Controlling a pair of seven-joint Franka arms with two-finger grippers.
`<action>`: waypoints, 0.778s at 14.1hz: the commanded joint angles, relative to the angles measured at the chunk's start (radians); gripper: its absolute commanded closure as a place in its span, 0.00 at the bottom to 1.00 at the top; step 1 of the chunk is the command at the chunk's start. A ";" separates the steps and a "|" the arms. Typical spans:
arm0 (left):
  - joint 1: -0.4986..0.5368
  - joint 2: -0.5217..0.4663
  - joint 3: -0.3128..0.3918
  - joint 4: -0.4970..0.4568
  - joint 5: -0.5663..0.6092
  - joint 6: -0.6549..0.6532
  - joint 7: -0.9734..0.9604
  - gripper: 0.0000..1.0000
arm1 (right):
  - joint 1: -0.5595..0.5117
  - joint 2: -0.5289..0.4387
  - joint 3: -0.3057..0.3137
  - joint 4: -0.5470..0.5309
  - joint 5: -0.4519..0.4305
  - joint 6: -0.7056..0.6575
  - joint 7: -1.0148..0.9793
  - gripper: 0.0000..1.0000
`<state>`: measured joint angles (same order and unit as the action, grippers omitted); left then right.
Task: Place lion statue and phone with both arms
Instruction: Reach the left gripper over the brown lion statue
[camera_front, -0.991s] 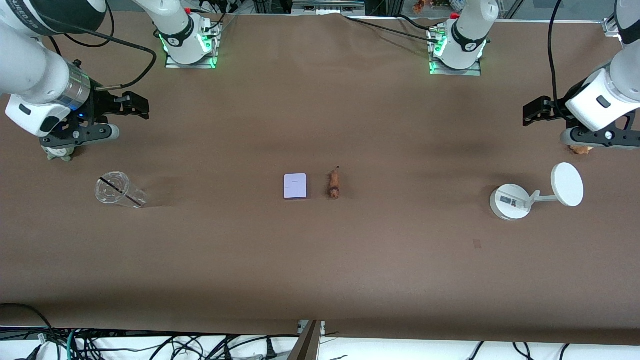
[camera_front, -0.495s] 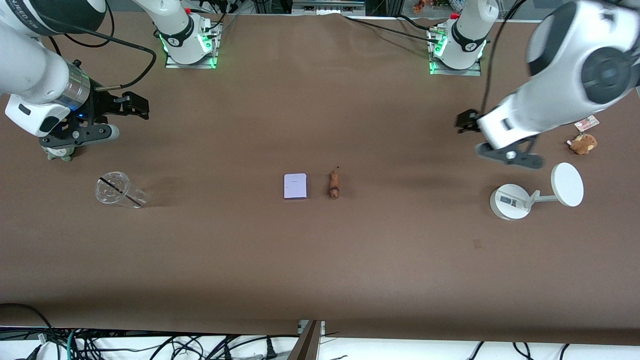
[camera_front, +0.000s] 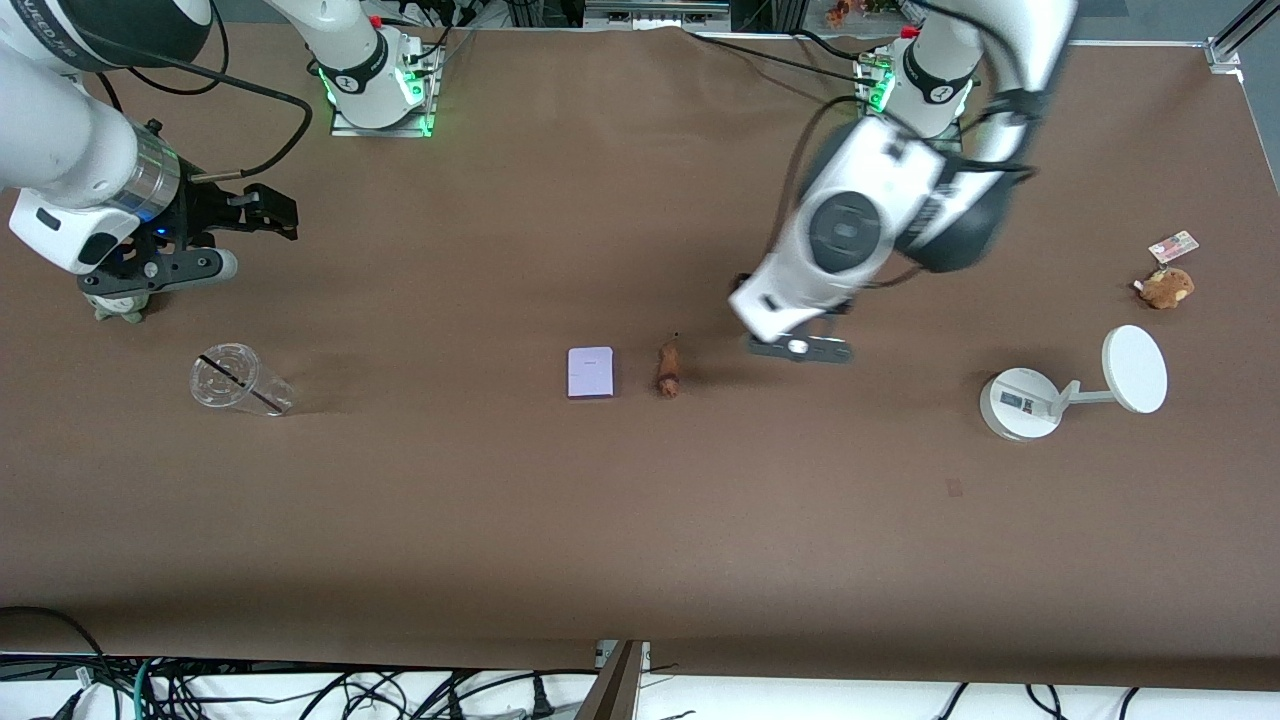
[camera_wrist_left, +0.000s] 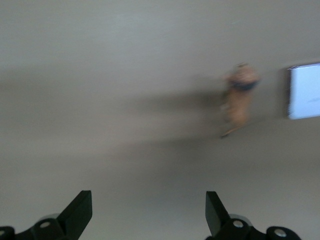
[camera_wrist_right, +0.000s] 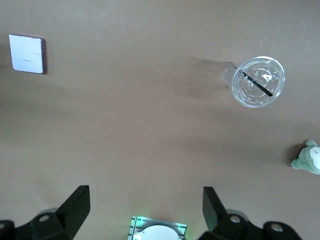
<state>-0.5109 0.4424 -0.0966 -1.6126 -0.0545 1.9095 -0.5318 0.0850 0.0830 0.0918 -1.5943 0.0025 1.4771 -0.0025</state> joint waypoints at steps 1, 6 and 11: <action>-0.060 0.067 0.017 0.028 -0.019 0.165 -0.077 0.00 | -0.001 0.003 0.003 0.014 -0.004 -0.003 0.009 0.00; -0.126 0.211 0.020 0.022 0.013 0.445 -0.077 0.00 | 0.001 0.003 0.003 0.013 -0.004 -0.004 0.009 0.00; -0.138 0.289 0.020 0.022 0.044 0.577 -0.079 0.00 | -0.001 0.003 0.003 0.013 -0.004 -0.005 0.007 0.00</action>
<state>-0.6284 0.7076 -0.0907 -1.6141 -0.0355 2.4755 -0.6057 0.0850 0.0832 0.0918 -1.5942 0.0025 1.4773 -0.0025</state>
